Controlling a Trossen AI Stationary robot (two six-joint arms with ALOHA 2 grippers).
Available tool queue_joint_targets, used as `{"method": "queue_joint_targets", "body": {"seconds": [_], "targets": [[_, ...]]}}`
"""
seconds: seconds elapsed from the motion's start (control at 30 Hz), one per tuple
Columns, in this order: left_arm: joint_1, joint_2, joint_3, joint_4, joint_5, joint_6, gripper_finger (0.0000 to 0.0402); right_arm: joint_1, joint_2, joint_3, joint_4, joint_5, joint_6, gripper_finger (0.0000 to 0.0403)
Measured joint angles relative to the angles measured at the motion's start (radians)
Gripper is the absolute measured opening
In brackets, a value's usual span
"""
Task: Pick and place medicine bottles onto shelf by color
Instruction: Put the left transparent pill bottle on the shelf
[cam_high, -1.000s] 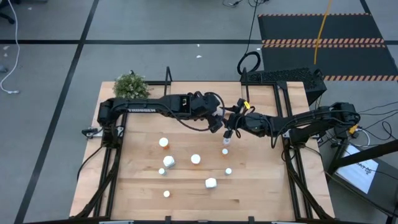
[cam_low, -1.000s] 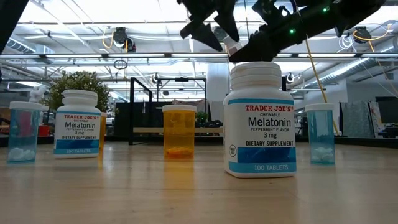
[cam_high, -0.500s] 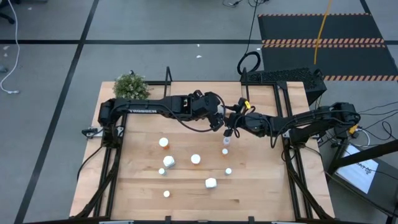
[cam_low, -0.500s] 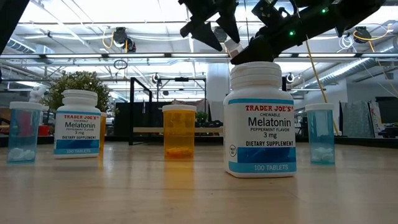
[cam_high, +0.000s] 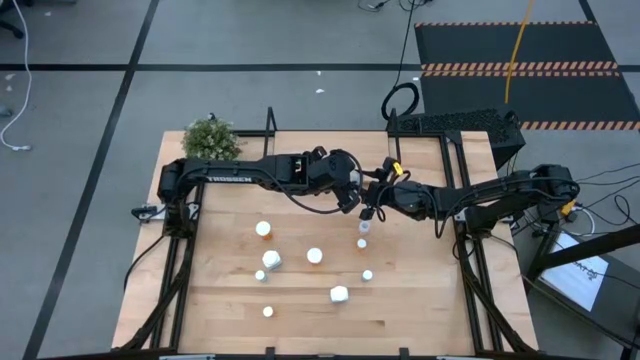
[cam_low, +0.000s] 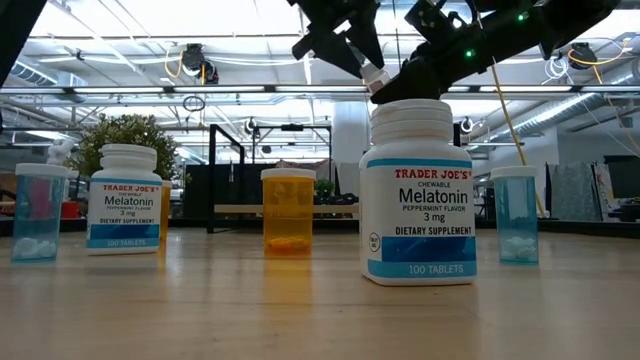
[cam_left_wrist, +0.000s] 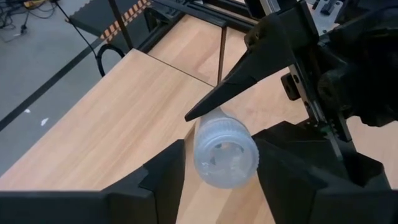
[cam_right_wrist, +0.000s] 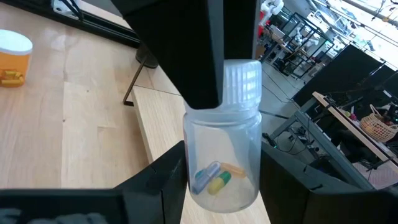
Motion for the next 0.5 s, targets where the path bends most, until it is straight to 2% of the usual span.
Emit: {"method": "queue_joint_targets", "body": {"seconds": [0.5], "targets": [[0.0, 0.0, 0.0, 0.032, 0.0, -0.004, 0.0186, 0.0, 0.0, 0.0, 0.001, -0.001, 0.0, 0.0162]]}}
